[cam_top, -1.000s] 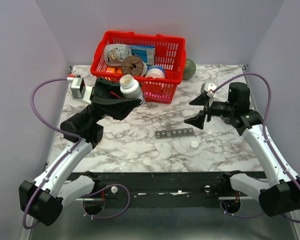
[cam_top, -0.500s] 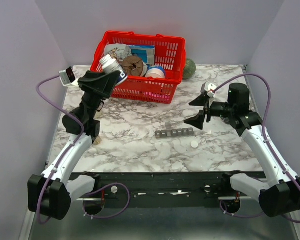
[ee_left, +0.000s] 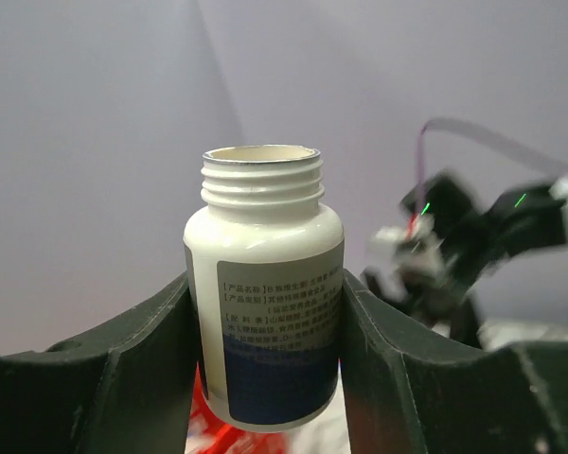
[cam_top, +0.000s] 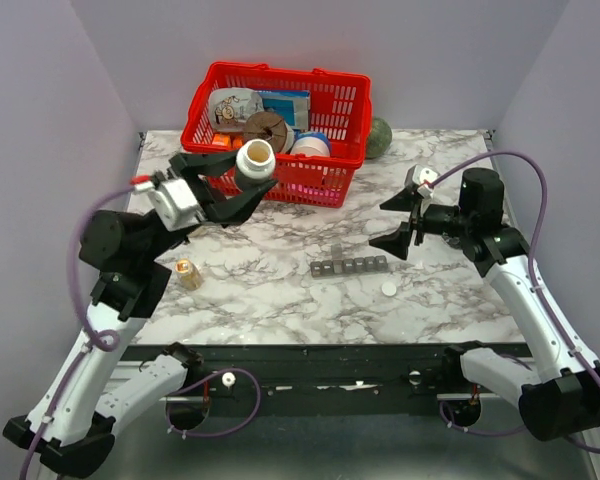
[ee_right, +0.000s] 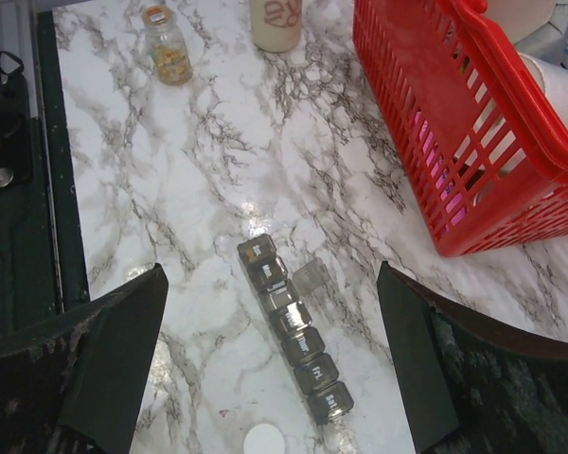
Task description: Sort the pills into containers
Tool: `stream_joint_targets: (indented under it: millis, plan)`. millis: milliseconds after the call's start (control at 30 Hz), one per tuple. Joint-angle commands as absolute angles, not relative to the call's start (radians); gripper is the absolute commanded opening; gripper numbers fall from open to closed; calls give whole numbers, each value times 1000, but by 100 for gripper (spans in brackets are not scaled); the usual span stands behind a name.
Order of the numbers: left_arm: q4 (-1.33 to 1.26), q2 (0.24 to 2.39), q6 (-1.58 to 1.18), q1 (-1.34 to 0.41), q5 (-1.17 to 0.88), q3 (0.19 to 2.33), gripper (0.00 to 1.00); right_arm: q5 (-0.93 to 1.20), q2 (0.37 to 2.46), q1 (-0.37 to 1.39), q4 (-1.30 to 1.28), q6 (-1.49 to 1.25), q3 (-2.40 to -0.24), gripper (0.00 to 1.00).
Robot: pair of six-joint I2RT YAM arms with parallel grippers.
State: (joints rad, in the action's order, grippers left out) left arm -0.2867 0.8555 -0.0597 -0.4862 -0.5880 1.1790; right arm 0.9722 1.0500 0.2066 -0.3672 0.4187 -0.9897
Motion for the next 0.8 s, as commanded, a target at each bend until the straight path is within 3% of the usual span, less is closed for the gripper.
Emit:
stream_joint_targets:
  millis: [0,167,233,300,367,500,600,633,667,700,733,767]
  plan:
    - [195,858,726,-526,-511,1091,0,948,1055,195,-360,417,-994,100]
    - [244,850,1150,-667,-44,993,0,943,1063,189,-364,423,-989,100]
    - [137,830,1244,-707,24,919,0,945,1071,189,-364,423,-992,100]
    - [74,799,1189,-712,-33,897,0,945,1077,187,-367,423,-999,100]
    - [-26,778,999,-706,-116,871,0,946,1080,186,-368,423,-1000,100]
    - [-211,768,523,-579,-476,836,0,946,1074,184,-368,423,-996,100]
    - [-606,801,0,-474,-684,738,0,948,1065,181,-368,423,-989,100]
    - [-934,824,-210,-441,-751,670,0,948,1063,181,-368,423,-988,100]
    - [-1115,854,-380,-393,-762,640,0,948,1058,176,-367,423,-986,100]
    - [-1300,932,-754,-371,-741,614,0,951,1058,176,-368,423,-986,100]
    - [-1699,987,-928,-358,-708,577,0,953,1058,175,-364,422,-985,100]
    - [-1697,1040,-1060,-351,-681,603,0,954,1057,175,-364,420,-985,100]
